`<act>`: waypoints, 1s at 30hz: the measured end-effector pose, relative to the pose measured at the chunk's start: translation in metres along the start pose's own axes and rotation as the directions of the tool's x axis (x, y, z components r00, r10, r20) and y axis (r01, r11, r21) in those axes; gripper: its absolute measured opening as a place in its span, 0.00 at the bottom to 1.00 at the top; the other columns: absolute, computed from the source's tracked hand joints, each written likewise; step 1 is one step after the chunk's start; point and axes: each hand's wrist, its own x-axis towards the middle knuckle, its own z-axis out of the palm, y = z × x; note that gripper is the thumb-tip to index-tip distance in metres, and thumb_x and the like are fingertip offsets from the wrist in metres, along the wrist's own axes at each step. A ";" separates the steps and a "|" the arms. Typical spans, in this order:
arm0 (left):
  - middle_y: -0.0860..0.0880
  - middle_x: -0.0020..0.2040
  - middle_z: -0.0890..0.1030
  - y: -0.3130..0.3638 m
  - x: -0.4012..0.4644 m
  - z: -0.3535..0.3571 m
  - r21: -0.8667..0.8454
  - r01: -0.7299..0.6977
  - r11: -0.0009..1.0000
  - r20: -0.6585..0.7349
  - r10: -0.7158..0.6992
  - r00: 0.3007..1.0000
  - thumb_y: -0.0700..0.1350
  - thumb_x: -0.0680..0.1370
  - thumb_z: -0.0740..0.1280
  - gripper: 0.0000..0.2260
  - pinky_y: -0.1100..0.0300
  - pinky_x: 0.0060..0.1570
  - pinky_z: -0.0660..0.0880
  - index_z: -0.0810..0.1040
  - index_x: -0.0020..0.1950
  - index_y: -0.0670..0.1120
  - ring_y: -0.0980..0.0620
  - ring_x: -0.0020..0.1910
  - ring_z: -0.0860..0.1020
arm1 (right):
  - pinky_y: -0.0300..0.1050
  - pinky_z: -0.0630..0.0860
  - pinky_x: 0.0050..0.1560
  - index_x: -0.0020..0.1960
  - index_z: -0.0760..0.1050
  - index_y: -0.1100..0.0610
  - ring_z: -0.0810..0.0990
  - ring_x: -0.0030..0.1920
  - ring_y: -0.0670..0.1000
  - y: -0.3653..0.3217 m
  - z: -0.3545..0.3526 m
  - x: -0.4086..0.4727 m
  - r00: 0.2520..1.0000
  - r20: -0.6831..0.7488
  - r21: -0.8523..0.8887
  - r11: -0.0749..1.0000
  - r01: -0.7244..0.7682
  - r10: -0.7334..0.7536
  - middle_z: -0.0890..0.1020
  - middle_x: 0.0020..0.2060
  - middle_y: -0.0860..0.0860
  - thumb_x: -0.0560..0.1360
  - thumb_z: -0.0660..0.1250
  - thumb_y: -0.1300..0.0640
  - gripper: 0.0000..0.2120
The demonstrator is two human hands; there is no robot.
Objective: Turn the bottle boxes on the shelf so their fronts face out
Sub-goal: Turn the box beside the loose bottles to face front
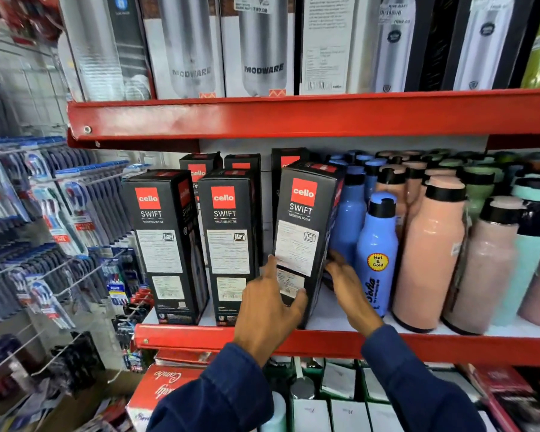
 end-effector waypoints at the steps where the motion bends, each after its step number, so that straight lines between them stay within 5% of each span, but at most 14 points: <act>1: 0.48 0.38 0.80 0.002 0.002 0.000 -0.027 -0.019 0.999 -0.018 0.018 1.000 0.53 0.74 0.68 0.31 0.64 0.37 0.65 0.64 0.73 0.43 0.45 0.43 0.82 | 0.53 0.70 0.69 0.61 0.75 0.42 0.76 0.63 0.47 -0.005 -0.001 -0.005 0.999 -0.018 0.024 0.999 0.029 -0.029 0.79 0.62 0.42 0.76 0.61 0.48 0.14; 5: 0.44 0.42 0.83 0.001 0.010 0.009 -0.092 -0.068 0.993 -0.037 0.065 0.997 0.54 0.76 0.67 0.31 0.56 0.38 0.73 0.62 0.75 0.44 0.43 0.42 0.82 | 0.47 0.74 0.61 0.63 0.74 0.49 0.78 0.53 0.48 -0.016 0.002 -0.026 0.982 -0.118 -0.032 0.989 0.143 -0.145 0.77 0.55 0.49 0.79 0.64 0.54 0.13; 10: 0.43 0.51 0.85 -0.016 0.020 0.025 -0.235 -0.010 0.972 0.022 0.016 1.000 0.51 0.79 0.61 0.25 0.47 0.48 0.82 0.61 0.76 0.52 0.45 0.47 0.84 | 0.26 0.71 0.47 0.63 0.75 0.51 0.77 0.47 0.43 -0.015 0.003 -0.035 0.928 -0.185 -0.217 0.934 0.283 -0.324 0.76 0.49 0.46 0.78 0.65 0.57 0.13; 14: 0.42 0.44 0.85 -0.025 0.023 0.035 -0.217 0.056 0.975 0.086 -0.038 0.996 0.45 0.81 0.61 0.25 0.54 0.39 0.78 0.60 0.78 0.49 0.44 0.38 0.82 | 0.26 0.72 0.46 0.64 0.74 0.51 0.77 0.47 0.39 -0.001 0.006 -0.033 0.923 -0.204 -0.281 0.923 0.264 -0.326 0.77 0.50 0.52 0.77 0.66 0.56 0.16; 17: 0.39 0.42 0.83 -0.028 0.020 0.040 -0.189 0.063 0.980 0.106 -0.044 0.993 0.41 0.82 0.60 0.23 0.56 0.35 0.67 0.60 0.77 0.46 0.38 0.41 0.82 | 0.24 0.70 0.47 0.67 0.72 0.52 0.76 0.48 0.34 0.011 0.009 -0.035 0.927 -0.201 -0.327 0.913 0.242 -0.318 0.76 0.51 0.52 0.77 0.67 0.55 0.18; 21: 0.38 0.41 0.83 -0.031 0.017 0.040 -0.189 0.067 0.980 0.126 -0.043 0.991 0.41 0.82 0.58 0.22 0.50 0.36 0.74 0.61 0.76 0.44 0.37 0.39 0.81 | 0.33 0.75 0.50 0.67 0.70 0.51 0.77 0.50 0.40 0.015 0.010 -0.038 0.928 -0.187 -0.316 0.914 0.254 -0.323 0.76 0.54 0.52 0.77 0.67 0.54 0.20; 24: 0.42 0.36 0.82 -0.033 0.015 0.037 -0.189 0.060 0.980 0.141 -0.034 0.989 0.41 0.82 0.59 0.21 0.55 0.32 0.67 0.63 0.76 0.45 0.36 0.39 0.81 | 0.37 0.76 0.50 0.65 0.70 0.48 0.77 0.50 0.43 0.014 0.011 -0.044 0.920 -0.189 -0.288 0.915 0.283 -0.344 0.76 0.53 0.51 0.77 0.67 0.56 0.18; 26: 0.45 0.34 0.81 -0.032 0.010 0.032 -0.197 0.045 0.979 0.137 -0.018 0.990 0.41 0.82 0.60 0.21 0.57 0.33 0.69 0.65 0.75 0.44 0.38 0.40 0.82 | 0.32 0.75 0.47 0.64 0.70 0.45 0.77 0.48 0.45 0.012 0.011 -0.050 0.908 -0.215 -0.271 0.915 0.297 -0.359 0.76 0.52 0.51 0.76 0.67 0.57 0.18; 30: 0.40 0.39 0.83 -0.039 -0.003 0.016 -0.128 0.004 0.992 0.108 0.010 0.994 0.43 0.80 0.64 0.21 0.54 0.39 0.78 0.69 0.73 0.42 0.51 0.33 0.77 | 0.44 0.77 0.42 0.57 0.74 0.47 0.77 0.43 0.52 -0.001 0.018 -0.065 0.850 -0.377 -0.229 0.926 0.300 -0.369 0.76 0.46 0.52 0.74 0.68 0.62 0.14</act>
